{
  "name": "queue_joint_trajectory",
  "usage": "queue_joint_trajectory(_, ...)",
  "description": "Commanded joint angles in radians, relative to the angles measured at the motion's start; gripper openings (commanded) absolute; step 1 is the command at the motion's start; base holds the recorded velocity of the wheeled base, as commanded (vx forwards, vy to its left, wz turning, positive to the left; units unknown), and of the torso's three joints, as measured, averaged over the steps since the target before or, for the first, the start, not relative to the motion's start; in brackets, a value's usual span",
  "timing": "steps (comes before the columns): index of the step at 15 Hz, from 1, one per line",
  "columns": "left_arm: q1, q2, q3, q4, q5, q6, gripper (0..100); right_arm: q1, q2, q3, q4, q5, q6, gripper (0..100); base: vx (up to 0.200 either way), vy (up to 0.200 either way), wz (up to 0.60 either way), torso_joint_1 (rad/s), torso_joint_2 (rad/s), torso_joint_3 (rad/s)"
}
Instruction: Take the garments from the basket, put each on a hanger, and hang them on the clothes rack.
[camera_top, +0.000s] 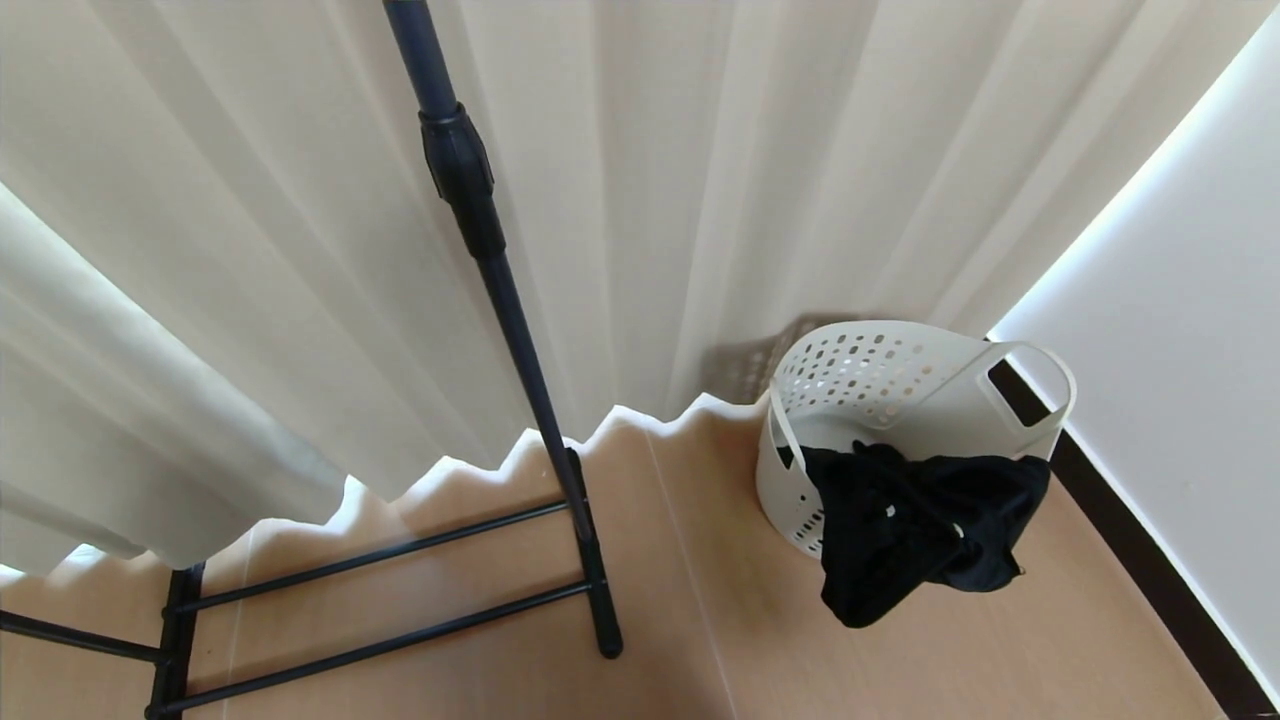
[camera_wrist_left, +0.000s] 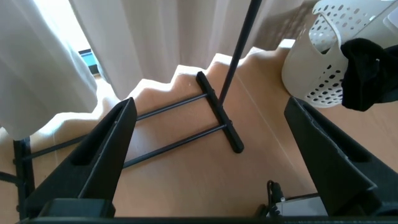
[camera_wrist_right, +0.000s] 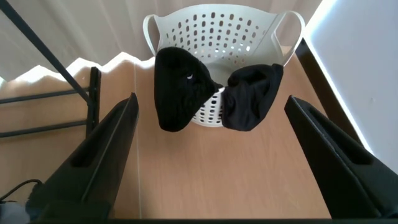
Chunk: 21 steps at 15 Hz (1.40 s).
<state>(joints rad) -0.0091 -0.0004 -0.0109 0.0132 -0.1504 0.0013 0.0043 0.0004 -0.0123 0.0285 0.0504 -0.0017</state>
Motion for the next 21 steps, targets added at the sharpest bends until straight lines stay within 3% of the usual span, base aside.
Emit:
queue_joint_trajectory(1,0.0,0.0,0.0,0.001,0.0,0.0,100,0.0,0.0,0.002,0.004,0.002,-0.029,100,0.0,0.0,0.0,-0.002,0.0,-0.193)
queue_joint_trajectory(8,0.001,0.0,0.002,-0.001,0.002,0.002,100,0.008,0.039,-0.003,0.016,0.006,-0.083,100,0.0,0.0,0.0,0.006,0.0,-0.191)
queue_joint_trajectory(10,0.001,0.0,0.002,-0.001,0.002,0.002,100,0.02,0.254,-0.006,0.024,0.04,-0.141,100,0.0,0.0,0.0,-0.004,0.0,-0.04)
queue_joint_trajectory(13,0.001,0.0,0.002,-0.001,0.002,0.0,100,0.108,0.533,-0.06,-0.002,0.117,-0.268,100,0.0,0.0,0.0,0.0,0.0,0.0)
queue_joint_trajectory(15,0.001,0.0,0.002,-0.001,0.002,0.002,100,0.201,0.823,-0.235,-0.015,0.115,-0.288,100,0.0,0.0,0.0,0.0,0.0,0.0)
queue_joint_trajectory(16,0.001,0.0,0.002,-0.001,0.002,0.002,100,0.207,0.833,-0.241,-0.015,0.115,-0.288,100,0.0,0.0,0.0,0.0,0.0,0.0)
queue_joint_trajectory(18,0.001,0.0,0.002,-0.002,0.002,0.002,100,0.352,1.145,-0.448,-0.002,0.06,-0.294,100,0.0,0.0,0.0,0.0,0.0,0.0)
queue_joint_trajectory(19,0.001,0.0,0.002,-0.002,0.002,0.0,100,0.411,1.296,-0.561,-0.002,-0.017,-0.331,100,0.0,0.0,0.0,0.0,0.0,0.0)
queue_joint_trajectory(20,0.001,0.0,0.002,-0.001,0.002,0.002,100,0.419,1.351,-0.612,-0.001,-0.053,-0.365,100,0.0,0.0,0.0,0.0,0.0,0.0)
queue_joint_trajectory(21,0.001,0.0,0.002,-0.001,0.002,0.002,100,0.419,1.465,-0.696,-0.002,-0.092,-0.478,100,0.0,0.0,0.0,0.0,0.0,0.0)
